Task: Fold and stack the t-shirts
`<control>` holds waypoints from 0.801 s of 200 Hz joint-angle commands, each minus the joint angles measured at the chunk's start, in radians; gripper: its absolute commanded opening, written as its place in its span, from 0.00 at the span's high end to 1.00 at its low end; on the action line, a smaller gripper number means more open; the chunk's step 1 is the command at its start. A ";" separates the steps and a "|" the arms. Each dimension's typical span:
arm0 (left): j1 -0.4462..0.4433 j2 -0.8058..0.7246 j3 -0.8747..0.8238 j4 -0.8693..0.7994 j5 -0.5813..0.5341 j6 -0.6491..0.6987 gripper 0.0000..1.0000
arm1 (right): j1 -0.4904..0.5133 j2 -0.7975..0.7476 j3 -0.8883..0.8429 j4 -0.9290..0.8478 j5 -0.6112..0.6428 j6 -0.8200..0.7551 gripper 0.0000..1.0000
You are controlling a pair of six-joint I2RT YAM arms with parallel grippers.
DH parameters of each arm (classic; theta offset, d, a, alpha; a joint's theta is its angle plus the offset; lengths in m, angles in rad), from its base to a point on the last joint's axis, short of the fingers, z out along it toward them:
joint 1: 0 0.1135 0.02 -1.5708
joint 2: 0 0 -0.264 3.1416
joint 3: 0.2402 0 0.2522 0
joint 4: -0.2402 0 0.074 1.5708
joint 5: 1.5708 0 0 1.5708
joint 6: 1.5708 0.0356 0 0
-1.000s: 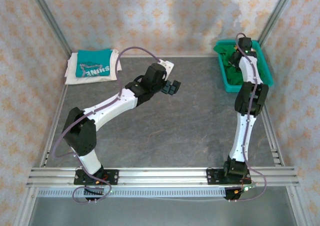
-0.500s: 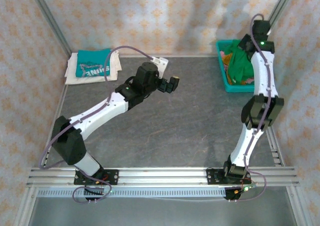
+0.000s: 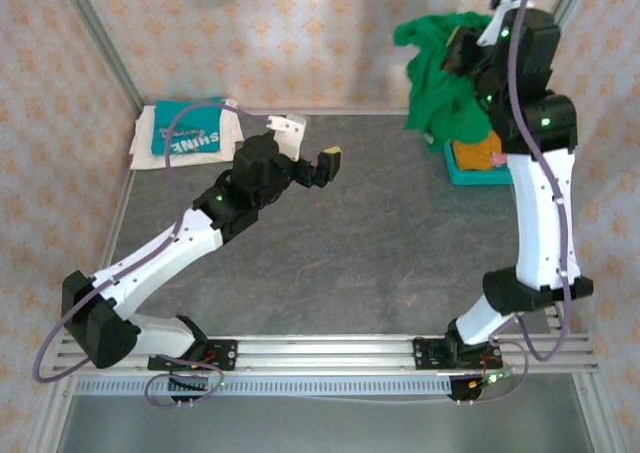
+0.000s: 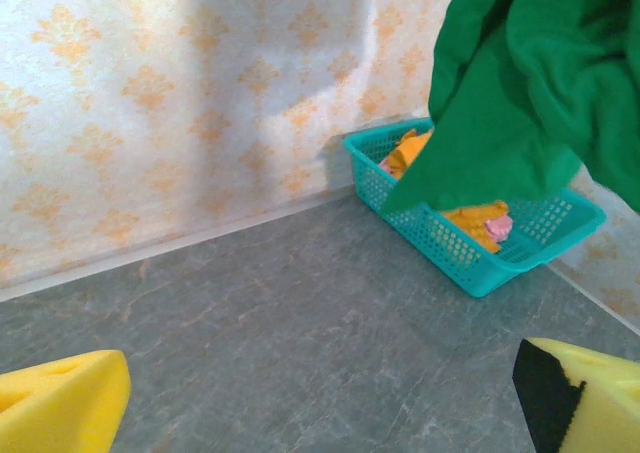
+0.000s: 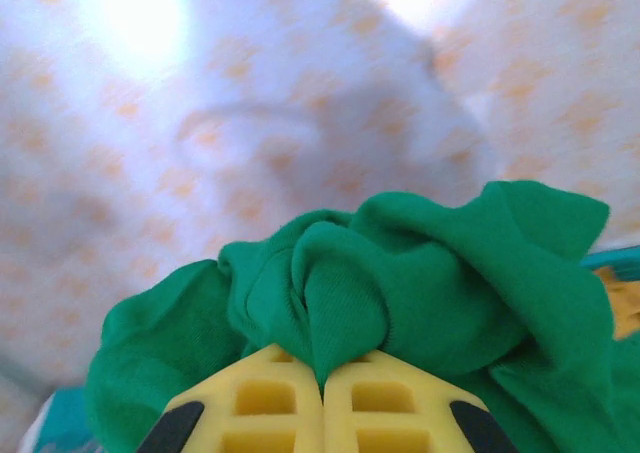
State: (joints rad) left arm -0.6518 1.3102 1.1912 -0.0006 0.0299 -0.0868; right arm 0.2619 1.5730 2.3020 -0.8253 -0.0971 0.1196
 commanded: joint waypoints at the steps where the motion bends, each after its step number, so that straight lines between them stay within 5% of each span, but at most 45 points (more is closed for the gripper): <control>1: 0.015 -0.063 -0.041 0.044 -0.074 -0.013 0.00 | 0.057 -0.084 -0.168 0.141 -0.139 0.074 1.00; 24: 0.048 -0.130 -0.108 0.035 -0.122 -0.018 0.00 | 0.112 -0.172 -0.470 0.437 -0.249 0.273 1.00; 45: 0.145 -0.180 -0.179 0.023 -0.134 -0.098 0.00 | 0.112 -0.187 -0.682 0.594 -0.171 0.423 1.00; 62: 0.246 -0.184 -0.213 -0.014 -0.095 -0.166 0.00 | 0.056 -0.122 -0.740 0.587 -0.111 0.470 0.75; 87: 0.267 -0.165 -0.222 -0.125 -0.098 -0.122 0.00 | -0.038 0.044 -0.684 0.452 -0.086 0.438 0.49; 130: 0.235 -0.148 -0.316 -0.281 -0.024 -0.159 0.00 | 0.031 0.019 -0.843 0.444 -0.049 0.236 0.45; 160: 0.163 -0.110 -0.409 -0.333 -0.011 -0.224 0.02 | 0.150 0.003 -0.951 0.426 -0.200 0.164 0.45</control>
State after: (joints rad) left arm -0.4343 1.1675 0.8436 -0.2226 -0.0071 -0.2420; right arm 0.3176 1.6264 1.4044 -0.3901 -0.2001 0.3855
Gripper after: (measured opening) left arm 0.990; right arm 0.553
